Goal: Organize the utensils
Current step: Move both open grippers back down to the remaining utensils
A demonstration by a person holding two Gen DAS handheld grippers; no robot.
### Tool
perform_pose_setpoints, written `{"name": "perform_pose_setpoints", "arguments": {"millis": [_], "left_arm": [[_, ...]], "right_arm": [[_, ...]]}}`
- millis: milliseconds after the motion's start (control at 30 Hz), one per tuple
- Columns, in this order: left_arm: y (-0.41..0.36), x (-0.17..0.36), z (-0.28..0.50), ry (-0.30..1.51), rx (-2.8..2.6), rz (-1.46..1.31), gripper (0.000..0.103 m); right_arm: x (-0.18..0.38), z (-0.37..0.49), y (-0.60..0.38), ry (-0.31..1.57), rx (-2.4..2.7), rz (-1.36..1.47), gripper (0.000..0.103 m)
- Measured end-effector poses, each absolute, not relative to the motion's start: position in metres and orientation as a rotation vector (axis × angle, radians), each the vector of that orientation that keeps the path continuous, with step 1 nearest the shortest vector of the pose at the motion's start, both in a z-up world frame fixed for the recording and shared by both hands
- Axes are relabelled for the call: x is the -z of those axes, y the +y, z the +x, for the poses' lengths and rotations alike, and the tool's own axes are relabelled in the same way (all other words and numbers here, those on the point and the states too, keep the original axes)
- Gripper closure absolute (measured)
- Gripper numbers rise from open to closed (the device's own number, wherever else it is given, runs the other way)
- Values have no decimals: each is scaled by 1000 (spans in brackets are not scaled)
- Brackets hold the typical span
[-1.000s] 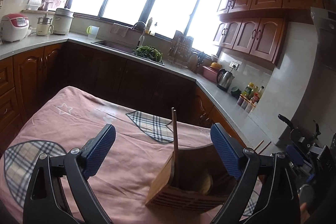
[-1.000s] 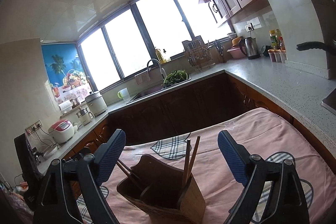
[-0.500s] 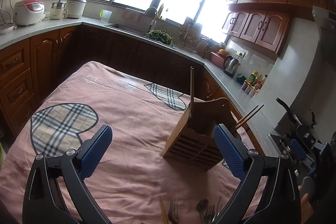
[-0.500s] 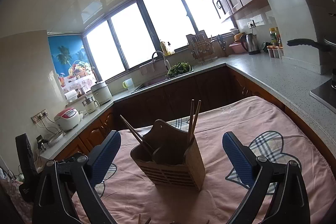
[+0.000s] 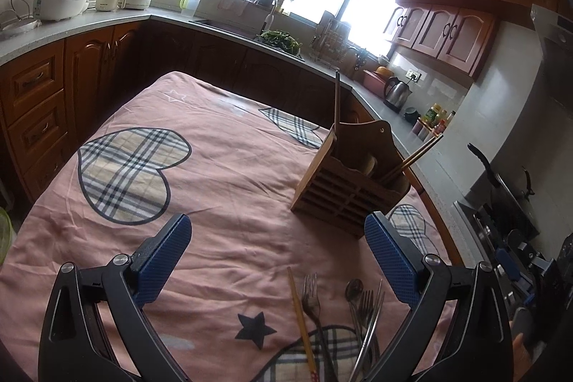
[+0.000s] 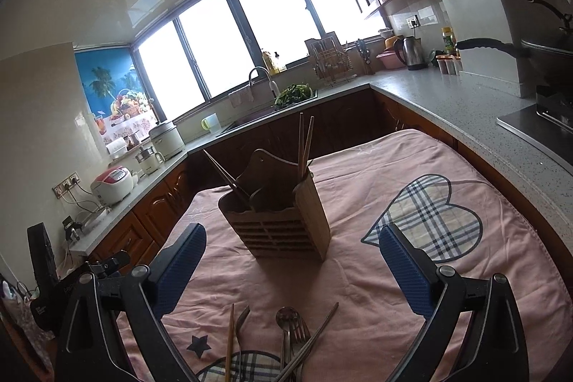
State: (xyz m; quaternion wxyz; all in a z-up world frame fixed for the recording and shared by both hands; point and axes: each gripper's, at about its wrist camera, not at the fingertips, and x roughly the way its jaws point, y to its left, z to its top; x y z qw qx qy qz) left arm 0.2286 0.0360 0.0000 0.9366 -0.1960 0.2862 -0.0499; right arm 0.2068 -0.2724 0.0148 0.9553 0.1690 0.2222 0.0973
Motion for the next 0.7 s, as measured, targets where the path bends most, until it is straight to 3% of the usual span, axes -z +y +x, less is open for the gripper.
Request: {"name": "perform_pose_setpoints", "arguments": {"millis": [700], "left_arm": [[22,47,191,707,83,-306,4]], "right_arm": [[42,162,-263,592,-218,323,5]]}}
